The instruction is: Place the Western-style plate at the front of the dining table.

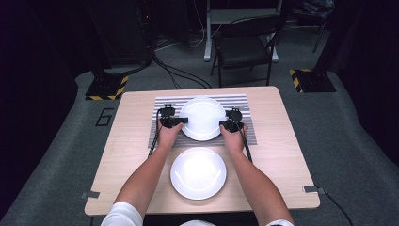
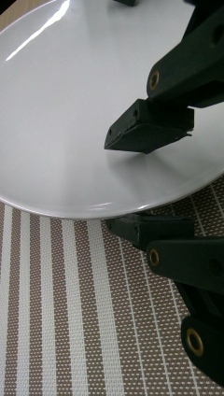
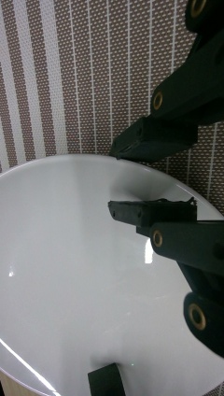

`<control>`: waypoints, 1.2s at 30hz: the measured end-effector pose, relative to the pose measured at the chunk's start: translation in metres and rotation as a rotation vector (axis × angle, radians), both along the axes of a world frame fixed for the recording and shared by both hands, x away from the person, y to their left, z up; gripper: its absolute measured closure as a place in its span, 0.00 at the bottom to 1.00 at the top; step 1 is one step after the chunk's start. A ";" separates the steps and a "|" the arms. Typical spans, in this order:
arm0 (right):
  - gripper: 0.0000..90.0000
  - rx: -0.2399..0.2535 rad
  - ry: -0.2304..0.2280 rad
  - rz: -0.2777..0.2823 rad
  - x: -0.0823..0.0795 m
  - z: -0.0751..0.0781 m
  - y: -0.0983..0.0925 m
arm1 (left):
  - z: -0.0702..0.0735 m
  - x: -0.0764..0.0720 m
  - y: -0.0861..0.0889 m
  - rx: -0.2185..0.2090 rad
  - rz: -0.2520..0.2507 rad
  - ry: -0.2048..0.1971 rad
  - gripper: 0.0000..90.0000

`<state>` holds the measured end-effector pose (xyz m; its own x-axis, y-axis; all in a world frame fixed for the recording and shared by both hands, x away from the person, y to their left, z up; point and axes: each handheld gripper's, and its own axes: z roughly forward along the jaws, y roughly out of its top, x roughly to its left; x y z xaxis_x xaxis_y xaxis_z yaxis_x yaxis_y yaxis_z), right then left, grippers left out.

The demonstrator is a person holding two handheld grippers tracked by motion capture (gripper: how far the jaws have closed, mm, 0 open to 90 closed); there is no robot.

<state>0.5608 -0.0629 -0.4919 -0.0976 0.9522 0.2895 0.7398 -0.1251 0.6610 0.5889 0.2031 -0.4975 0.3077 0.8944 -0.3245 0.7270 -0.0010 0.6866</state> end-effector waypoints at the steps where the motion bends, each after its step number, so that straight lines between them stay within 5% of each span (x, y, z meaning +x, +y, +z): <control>1: 0.76 -0.009 0.002 0.001 0.000 0.000 0.000 | -0.001 0.000 0.000 0.000 0.000 0.001 0.64; 13: 0.73 -0.058 0.013 0.026 0.005 -0.008 0.004 | -0.009 0.004 -0.002 0.026 -0.011 -0.001 0.64; 29: 0.70 -0.056 0.021 0.024 0.009 -0.013 0.005 | -0.012 0.007 -0.003 0.061 -0.015 0.011 0.62; 36: 0.69 -0.055 0.021 0.026 0.009 -0.013 0.005 | -0.014 0.007 -0.006 0.122 -0.018 0.006 0.61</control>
<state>0.5695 -0.0582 -0.5053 -0.1174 0.9639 0.2391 0.7561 -0.0693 0.6508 0.5957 0.1967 -0.5113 0.3225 0.9217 -0.2155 0.7304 -0.0975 0.6760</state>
